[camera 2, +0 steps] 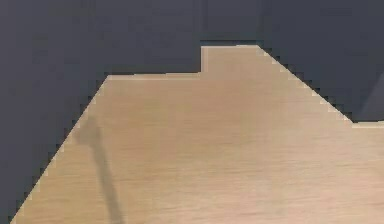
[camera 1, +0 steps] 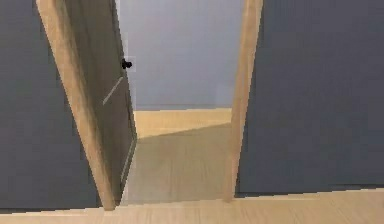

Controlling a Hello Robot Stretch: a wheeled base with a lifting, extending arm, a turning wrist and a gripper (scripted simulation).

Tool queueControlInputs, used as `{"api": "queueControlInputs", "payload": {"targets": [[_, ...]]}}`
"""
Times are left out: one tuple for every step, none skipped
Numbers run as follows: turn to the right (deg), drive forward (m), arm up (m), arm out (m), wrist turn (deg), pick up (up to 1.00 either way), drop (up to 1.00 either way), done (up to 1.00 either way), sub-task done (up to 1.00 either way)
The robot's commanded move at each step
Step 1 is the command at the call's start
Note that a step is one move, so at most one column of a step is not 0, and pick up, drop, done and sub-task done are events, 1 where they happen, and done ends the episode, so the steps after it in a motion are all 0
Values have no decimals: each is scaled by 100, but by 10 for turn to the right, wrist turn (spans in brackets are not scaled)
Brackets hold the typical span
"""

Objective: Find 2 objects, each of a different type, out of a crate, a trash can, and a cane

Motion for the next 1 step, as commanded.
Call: {"api": "queueControlInputs", "payload": {"targets": [[-30, 0, 0, 0, 0, 0, 0, 0, 0]]}}
